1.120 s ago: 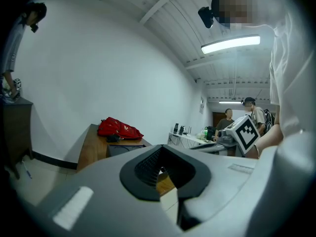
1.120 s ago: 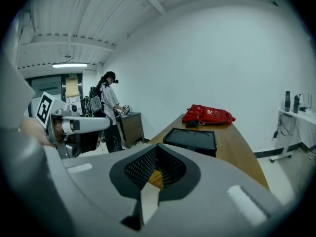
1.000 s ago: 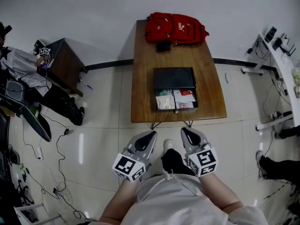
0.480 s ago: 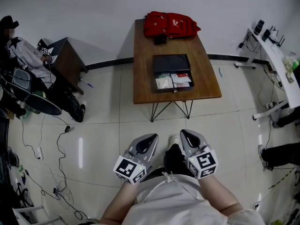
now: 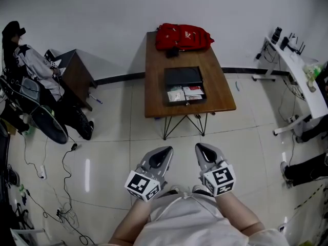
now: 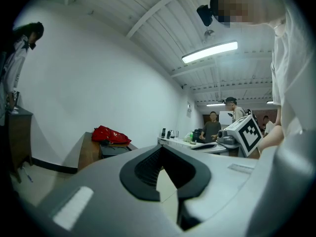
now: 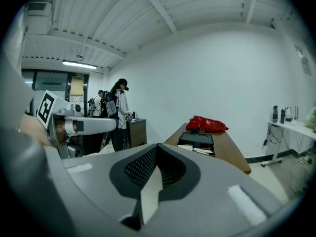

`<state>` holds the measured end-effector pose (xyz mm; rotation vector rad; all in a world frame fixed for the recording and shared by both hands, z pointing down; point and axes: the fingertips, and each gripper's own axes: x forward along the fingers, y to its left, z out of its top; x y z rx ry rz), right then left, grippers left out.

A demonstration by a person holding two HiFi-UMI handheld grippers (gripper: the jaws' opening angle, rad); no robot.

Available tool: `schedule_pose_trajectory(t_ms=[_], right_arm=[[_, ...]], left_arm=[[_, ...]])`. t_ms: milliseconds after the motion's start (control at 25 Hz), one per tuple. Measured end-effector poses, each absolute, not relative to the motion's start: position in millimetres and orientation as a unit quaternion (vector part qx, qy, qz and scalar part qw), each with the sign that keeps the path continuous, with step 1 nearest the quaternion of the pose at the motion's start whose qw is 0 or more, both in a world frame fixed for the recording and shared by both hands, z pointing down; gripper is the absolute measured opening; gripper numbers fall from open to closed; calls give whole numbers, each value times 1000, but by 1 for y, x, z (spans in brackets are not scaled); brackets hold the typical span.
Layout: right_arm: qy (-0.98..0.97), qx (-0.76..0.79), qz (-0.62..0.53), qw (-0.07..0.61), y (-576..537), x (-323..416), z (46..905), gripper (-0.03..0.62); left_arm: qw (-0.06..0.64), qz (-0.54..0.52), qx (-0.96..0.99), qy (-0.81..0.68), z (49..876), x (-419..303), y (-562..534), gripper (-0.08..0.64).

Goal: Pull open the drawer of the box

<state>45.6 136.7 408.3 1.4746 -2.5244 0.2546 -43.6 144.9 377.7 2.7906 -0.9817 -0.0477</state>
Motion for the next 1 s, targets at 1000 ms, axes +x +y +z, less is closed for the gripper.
schedule_pose_trajectory(t_ms=[1000], right_arm=[[-870, 476, 58, 115, 137, 56, 399, 5]], left_arm=[[81, -9, 937, -341, 372, -26, 140, 2]])
